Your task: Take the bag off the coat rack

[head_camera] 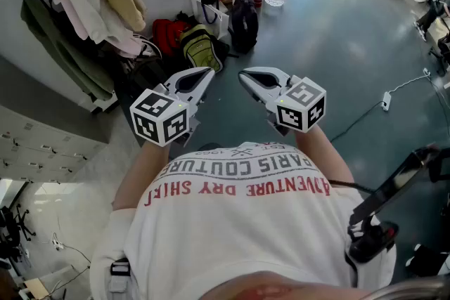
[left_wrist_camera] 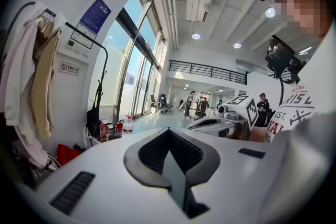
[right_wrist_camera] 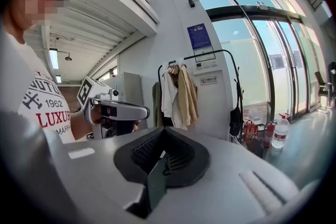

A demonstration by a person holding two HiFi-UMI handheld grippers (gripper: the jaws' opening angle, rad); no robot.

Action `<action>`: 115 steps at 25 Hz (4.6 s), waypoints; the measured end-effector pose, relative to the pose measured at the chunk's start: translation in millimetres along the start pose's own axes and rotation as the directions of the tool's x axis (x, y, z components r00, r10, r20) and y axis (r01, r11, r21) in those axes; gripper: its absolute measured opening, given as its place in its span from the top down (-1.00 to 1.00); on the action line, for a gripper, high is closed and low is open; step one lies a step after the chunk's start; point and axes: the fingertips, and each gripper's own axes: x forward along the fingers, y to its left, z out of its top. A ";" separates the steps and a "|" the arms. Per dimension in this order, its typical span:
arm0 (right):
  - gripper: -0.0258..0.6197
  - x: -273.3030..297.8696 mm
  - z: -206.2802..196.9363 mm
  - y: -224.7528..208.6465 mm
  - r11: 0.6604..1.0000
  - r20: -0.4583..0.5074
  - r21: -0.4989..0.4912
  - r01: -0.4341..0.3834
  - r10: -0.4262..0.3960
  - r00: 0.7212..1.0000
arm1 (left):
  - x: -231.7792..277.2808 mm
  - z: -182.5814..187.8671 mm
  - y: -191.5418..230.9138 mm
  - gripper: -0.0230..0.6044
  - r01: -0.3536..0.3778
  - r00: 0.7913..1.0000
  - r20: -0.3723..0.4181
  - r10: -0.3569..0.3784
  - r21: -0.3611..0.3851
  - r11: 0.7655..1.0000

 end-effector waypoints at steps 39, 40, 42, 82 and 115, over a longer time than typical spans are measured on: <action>0.91 22.7 -31.1 -90.8 0.992 -0.018 0.103 0.066 -0.064 0.998 | 85.3 -10.0 59.4 0.92 0.034 0.998 -0.044 -0.038 -0.091 0.995; 0.91 31.4 -30.8 -105.4 0.992 -0.023 0.106 0.067 -0.065 0.998 | 97.6 -7.7 71.7 0.92 0.038 0.998 -0.045 -0.042 -0.091 0.995; 0.91 51.7 -28.5 -138.0 0.991 -0.034 0.109 0.073 -0.070 0.997 | 123.8 -1.4 101.2 0.92 0.043 0.998 -0.048 -0.048 -0.093 0.995; 0.91 465.3 159.9 -685.1 0.996 -0.046 0.088 -0.014 0.018 0.999 | 501.4 188.4 652.2 0.92 -0.144 0.989 -0.057 0.138 -0.115 0.983; 0.40 630.3 212.9 -863.2 0.977 -0.035 0.017 0.212 -0.212 0.977 | 480.3 171.8 732.2 0.92 -0.354 0.935 -0.101 0.340 -0.195 0.915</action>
